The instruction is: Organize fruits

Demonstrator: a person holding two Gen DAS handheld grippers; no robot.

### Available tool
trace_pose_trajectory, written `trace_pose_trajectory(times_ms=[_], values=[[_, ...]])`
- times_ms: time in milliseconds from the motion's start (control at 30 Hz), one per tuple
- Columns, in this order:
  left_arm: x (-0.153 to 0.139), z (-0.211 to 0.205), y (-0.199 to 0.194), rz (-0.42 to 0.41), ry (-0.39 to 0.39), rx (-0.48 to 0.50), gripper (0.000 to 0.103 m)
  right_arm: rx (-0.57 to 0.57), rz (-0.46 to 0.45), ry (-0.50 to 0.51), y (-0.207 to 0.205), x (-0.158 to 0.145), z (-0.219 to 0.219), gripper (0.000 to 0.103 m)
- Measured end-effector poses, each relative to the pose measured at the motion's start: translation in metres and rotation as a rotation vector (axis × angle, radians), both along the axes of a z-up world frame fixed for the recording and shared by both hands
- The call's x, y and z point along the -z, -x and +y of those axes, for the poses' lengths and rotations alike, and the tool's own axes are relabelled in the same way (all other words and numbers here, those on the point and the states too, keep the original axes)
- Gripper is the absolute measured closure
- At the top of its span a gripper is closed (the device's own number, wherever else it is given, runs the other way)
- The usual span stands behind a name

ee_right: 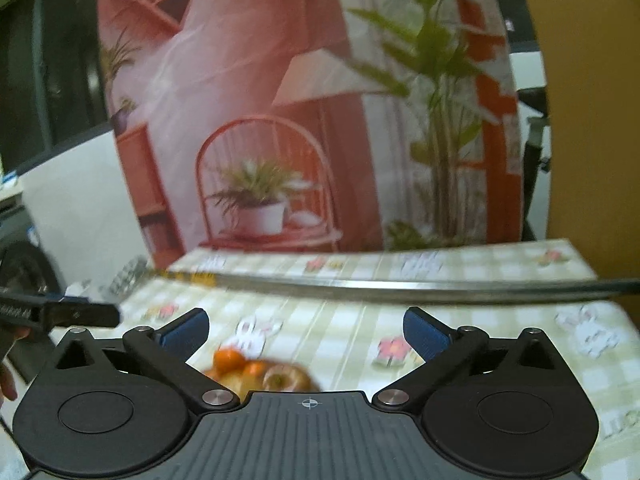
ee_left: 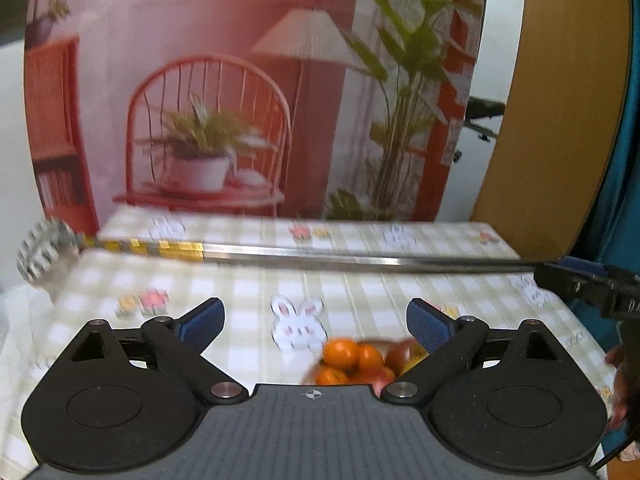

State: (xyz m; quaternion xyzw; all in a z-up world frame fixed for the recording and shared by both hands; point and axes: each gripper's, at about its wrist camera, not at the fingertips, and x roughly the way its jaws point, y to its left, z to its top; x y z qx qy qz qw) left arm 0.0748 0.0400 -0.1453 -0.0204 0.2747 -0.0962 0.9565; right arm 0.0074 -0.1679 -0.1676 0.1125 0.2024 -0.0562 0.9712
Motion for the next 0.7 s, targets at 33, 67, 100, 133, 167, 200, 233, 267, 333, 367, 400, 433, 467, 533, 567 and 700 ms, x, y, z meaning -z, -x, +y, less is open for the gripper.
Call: trace_pose_trajectory(times_ms=[33,67,100,133,167,200,233,267,333,367,400,433,467,533,567,700], values=[[-0.007,0.001,0.001,-0.016,-0.001,-0.003,0.004,0.011,-0.003,0.000,-0.002,-0.009,-0.004,0.000],[-0.016,0.001,0.002,-0.034,-0.004,-0.006,0.004,0.022,-0.007,0.000,-0.004,-0.017,-0.006,0.000],[-0.023,0.001,0.003,-0.049,-0.009,-0.012,0.004,0.030,-0.009,0.001,-0.007,-0.025,-0.008,0.000],[-0.031,0.000,0.005,-0.063,-0.015,-0.018,0.003,0.039,-0.015,0.004,-0.009,-0.035,-0.010,0.000],[-0.038,-0.001,0.007,-0.080,-0.023,-0.023,0.003,0.046,-0.022,0.010,-0.010,-0.042,-0.010,0.000],[-0.045,-0.003,0.008,-0.099,-0.031,-0.027,0.003,0.054,-0.029,0.016,-0.011,-0.050,-0.010,0.000],[-0.051,-0.005,0.010,-0.114,-0.037,-0.031,0.003,0.063,-0.034,0.023,-0.012,-0.058,-0.010,0.000],[-0.058,-0.007,0.013,-0.133,-0.045,-0.033,0.003,0.071,-0.038,0.028,-0.013,-0.065,-0.009,0.000],[-0.069,-0.012,0.016,-0.160,-0.057,-0.029,0.001,0.090,-0.049,0.036,-0.013,-0.078,-0.008,0.000],[-0.074,-0.014,0.017,-0.169,-0.062,-0.026,0.000,0.096,-0.057,0.039,-0.012,-0.084,-0.007,0.000],[-0.078,-0.016,0.018,-0.177,-0.067,-0.024,0.000,0.100,-0.065,0.043,-0.011,-0.089,-0.006,0.000],[-0.082,-0.019,0.019,-0.185,-0.068,-0.023,0.000,0.102,-0.074,0.047,-0.010,-0.094,-0.006,0.000],[-0.084,-0.020,0.022,-0.194,-0.067,-0.023,0.000,0.103,-0.080,0.049,-0.008,-0.099,-0.005,0.000],[-0.089,-0.022,0.026,-0.206,-0.062,-0.025,0.000,0.105,-0.088,0.054,-0.005,-0.105,-0.004,0.000],[-0.091,-0.022,0.029,-0.213,-0.055,-0.023,0.000,0.107,-0.092,0.058,-0.004,-0.108,-0.002,0.000],[-0.092,-0.023,0.035,-0.214,-0.034,-0.009,0.000,0.113,-0.102,0.069,0.002,-0.117,0.002,0.000]])
